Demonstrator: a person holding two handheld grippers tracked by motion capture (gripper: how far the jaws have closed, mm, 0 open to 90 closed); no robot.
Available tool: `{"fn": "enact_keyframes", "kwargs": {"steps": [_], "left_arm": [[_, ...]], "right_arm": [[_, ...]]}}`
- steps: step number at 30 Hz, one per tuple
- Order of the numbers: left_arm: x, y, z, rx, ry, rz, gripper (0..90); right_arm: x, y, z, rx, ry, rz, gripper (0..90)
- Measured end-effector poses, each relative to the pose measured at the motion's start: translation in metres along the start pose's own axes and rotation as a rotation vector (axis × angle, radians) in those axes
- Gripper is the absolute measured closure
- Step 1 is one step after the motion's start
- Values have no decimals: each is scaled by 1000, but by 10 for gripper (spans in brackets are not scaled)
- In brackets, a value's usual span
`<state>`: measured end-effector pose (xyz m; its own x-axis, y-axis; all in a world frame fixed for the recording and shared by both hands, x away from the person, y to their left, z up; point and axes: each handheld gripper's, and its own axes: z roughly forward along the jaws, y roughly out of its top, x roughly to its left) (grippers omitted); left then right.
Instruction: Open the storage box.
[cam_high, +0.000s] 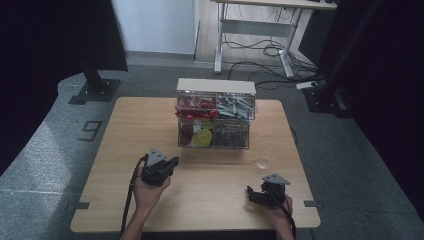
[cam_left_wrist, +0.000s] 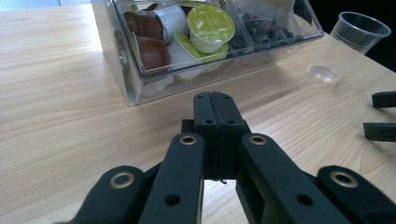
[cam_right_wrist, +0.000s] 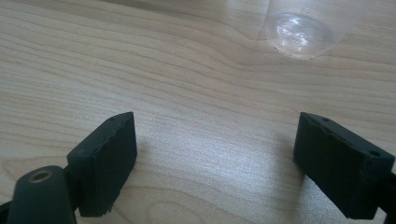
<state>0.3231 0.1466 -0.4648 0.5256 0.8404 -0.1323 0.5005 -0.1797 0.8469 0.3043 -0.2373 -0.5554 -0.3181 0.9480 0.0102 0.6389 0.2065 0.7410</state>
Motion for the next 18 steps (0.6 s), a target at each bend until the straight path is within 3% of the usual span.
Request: {"fn": "enact_keyframes", "kwargs": {"steps": [7,18], "left_arm": [[0,5,7,10,-31,-3,900],[0,14,29,37,-37,-28,900]], "right_arm": [[0,0,0,0,-7,8,136],[-1,0,0,0,-10,10,137]]}}
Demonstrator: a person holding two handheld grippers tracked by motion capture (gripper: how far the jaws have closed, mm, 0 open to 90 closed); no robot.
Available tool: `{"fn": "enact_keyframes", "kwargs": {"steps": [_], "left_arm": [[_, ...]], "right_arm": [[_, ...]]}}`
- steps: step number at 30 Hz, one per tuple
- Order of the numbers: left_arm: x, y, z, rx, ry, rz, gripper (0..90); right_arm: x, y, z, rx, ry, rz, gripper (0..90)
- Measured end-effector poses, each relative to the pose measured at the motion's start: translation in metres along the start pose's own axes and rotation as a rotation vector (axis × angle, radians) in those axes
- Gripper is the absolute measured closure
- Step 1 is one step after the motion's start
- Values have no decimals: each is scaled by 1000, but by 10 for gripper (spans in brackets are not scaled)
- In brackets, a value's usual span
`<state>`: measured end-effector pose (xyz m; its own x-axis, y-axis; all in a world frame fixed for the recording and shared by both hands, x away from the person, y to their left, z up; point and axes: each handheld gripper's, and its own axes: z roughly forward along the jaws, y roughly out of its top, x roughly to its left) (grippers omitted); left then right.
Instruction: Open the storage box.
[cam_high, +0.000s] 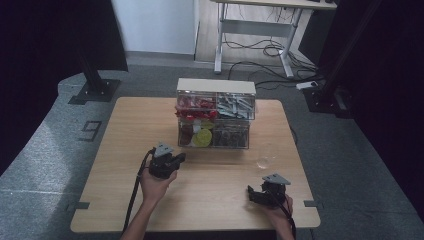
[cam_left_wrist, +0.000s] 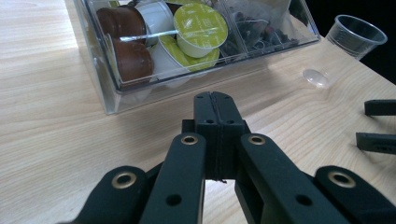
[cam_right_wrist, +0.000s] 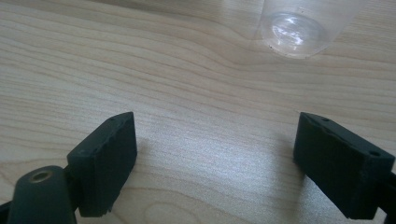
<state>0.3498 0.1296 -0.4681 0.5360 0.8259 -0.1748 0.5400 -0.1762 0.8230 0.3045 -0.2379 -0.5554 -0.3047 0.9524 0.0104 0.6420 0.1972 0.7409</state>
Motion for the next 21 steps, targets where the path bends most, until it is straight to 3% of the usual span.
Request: {"fn": "enact_keyframes", "kwargs": {"steps": [9,21], "left_arm": [[-2,5,13,11,7,3,900],[5,2,33,45,19,-22,900]], "right_arm": [[0,0,0,0,0,0,137],[0,0,0,0,0,0,137]]}}
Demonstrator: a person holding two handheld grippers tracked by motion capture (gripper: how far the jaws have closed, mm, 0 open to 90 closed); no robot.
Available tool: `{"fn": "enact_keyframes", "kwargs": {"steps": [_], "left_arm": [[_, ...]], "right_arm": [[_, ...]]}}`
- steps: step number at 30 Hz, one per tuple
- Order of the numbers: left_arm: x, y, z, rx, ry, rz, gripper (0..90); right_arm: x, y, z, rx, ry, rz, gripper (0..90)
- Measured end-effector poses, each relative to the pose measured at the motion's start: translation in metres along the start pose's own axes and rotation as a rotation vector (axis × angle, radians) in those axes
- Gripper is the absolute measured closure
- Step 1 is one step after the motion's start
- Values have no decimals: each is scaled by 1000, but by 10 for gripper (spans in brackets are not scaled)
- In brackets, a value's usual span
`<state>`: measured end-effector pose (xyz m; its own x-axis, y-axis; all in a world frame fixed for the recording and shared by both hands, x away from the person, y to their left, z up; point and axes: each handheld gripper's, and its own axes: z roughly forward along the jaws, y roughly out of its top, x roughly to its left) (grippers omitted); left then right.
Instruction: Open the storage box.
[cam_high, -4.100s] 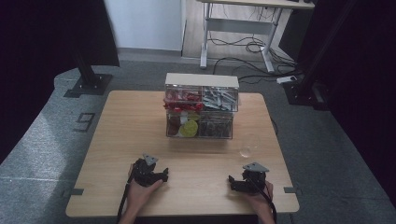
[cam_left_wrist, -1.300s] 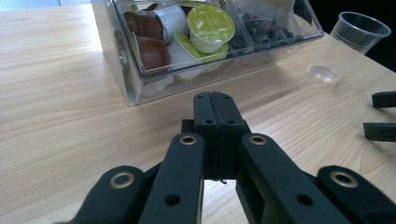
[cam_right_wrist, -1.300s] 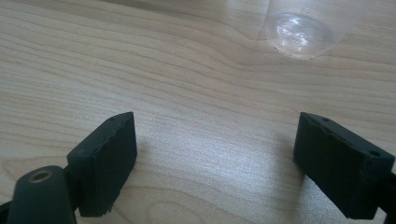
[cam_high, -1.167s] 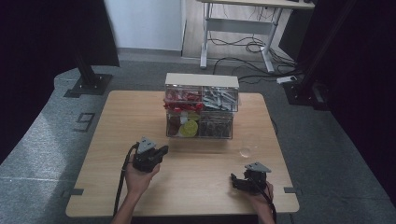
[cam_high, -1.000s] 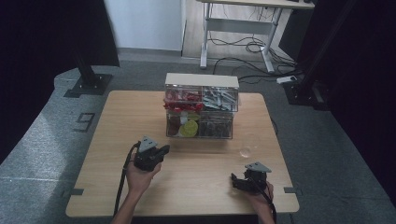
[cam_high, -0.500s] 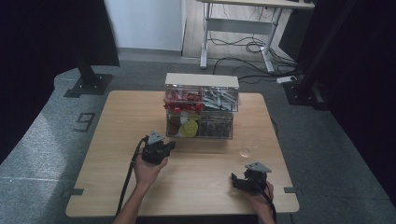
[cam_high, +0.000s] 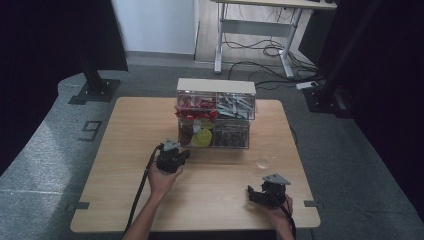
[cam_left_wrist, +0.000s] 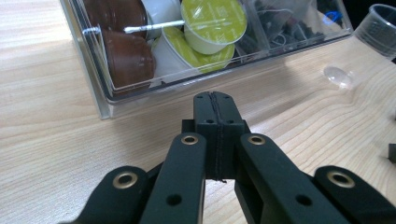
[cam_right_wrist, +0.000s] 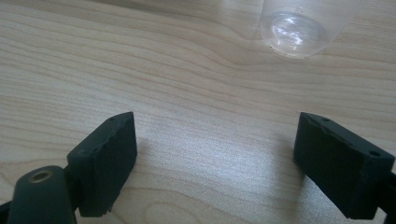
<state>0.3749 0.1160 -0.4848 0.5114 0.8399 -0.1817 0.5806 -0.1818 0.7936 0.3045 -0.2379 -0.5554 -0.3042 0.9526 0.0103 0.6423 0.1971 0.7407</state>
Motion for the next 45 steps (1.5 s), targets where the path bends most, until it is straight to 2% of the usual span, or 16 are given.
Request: {"fn": "enact_keyframes", "kwargs": {"steps": [26,45], "left_arm": [[5,4,30,42,25,-4,900],[6,5,29,45,30,-3,900]], "right_arm": [[0,0,0,0,0,1,136],[0,0,0,0,0,1,136]]}}
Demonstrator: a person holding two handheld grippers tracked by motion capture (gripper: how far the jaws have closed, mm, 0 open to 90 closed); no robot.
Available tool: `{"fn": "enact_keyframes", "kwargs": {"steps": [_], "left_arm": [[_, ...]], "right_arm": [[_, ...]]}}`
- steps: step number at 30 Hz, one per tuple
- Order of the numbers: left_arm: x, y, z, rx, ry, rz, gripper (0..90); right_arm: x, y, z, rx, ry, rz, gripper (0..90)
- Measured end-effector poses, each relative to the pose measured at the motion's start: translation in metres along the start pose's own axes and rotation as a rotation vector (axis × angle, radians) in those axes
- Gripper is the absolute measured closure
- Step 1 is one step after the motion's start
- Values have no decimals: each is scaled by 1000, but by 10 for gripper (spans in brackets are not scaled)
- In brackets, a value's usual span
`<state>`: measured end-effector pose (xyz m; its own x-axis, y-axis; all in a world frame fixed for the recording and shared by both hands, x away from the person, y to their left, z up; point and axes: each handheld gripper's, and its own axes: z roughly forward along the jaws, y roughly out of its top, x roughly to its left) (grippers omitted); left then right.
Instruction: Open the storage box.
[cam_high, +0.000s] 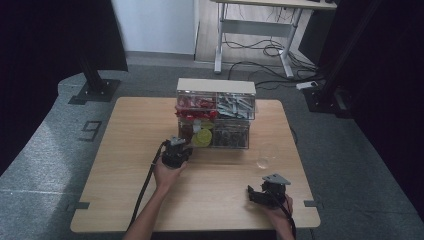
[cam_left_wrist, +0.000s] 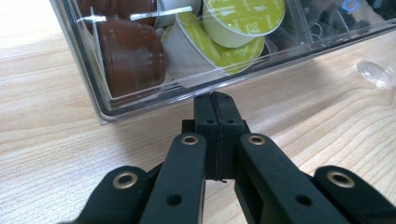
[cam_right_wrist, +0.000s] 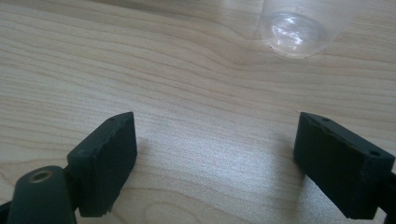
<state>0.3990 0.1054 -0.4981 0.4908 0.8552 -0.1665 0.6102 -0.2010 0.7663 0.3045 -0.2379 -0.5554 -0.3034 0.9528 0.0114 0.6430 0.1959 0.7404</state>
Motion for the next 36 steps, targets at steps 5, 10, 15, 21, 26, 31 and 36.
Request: {"fn": "enact_keyframes", "kwargs": {"steps": [5,10,15,21,26,31,36], "left_arm": [[-1,3,-7,-32,-2,1,900],[-1,11,-13,-39,3,10,900],[-4,15,-15,-43,-3,14,900],[-4,20,-18,-50,-11,11,900],[-3,27,-21,-50,-10,12,900],[-4,33,-24,-61,-13,9,900],[-4,40,-27,-65,-7,16,900]], "right_arm": [[0,0,0,0,0,0,136],[0,0,0,-1,-1,1,136],[0,0,0,-1,-1,2,136],[0,0,0,-1,-1,2,136],[-1,0,0,-1,1,1,136],[-1,0,0,-2,0,0,136],[-1,0,0,-1,0,0,136]]}}
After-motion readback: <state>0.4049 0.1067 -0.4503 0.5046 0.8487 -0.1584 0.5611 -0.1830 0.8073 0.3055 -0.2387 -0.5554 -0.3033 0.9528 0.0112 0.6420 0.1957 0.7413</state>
